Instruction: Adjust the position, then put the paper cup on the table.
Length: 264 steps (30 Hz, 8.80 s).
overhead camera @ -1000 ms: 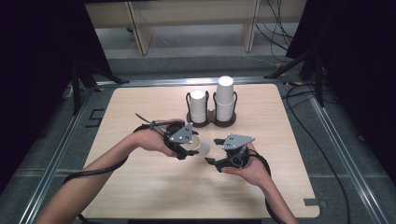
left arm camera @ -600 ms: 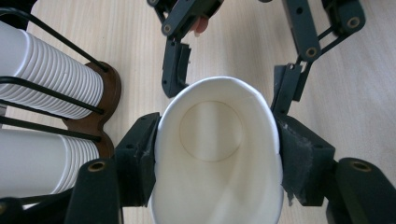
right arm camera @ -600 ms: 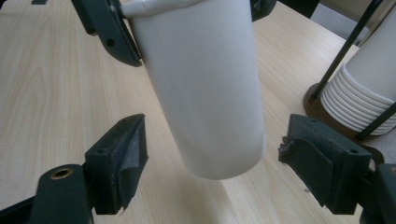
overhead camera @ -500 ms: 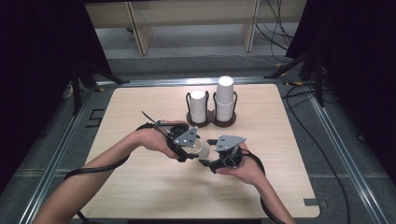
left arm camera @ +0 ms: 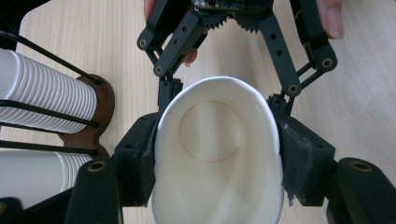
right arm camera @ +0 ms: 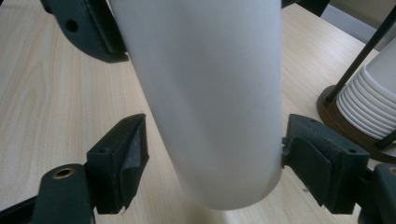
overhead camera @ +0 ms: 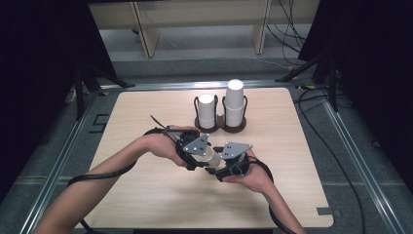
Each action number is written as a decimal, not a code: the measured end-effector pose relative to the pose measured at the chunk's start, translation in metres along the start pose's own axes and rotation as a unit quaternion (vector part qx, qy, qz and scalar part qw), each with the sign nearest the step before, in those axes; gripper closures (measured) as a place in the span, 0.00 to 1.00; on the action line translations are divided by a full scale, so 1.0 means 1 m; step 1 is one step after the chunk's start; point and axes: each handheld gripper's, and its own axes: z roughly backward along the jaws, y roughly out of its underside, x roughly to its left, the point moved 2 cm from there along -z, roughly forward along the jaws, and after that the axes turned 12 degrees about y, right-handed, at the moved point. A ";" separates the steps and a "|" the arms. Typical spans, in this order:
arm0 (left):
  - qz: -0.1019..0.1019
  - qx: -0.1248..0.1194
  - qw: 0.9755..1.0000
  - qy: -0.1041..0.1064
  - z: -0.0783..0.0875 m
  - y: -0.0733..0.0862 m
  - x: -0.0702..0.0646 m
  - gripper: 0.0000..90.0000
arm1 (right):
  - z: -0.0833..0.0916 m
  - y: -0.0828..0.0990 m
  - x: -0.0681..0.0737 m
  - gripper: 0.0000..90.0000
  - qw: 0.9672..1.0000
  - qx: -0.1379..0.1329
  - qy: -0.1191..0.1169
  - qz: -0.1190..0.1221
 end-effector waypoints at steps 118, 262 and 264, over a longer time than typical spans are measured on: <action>0.252 -0.381 0.863 -0.216 -0.050 0.036 -0.033 0.05 | 0.000 0.026 0.010 0.34 0.972 -0.126 0.077 -0.181; 0.376 -0.277 0.753 -0.463 0.021 0.226 -0.110 0.05 | 0.063 0.068 -0.031 0.26 0.952 -0.111 0.178 -0.224; 0.379 -0.270 0.754 -0.464 0.021 0.226 -0.112 0.05 | 0.063 0.069 -0.032 0.26 0.952 -0.119 0.181 -0.219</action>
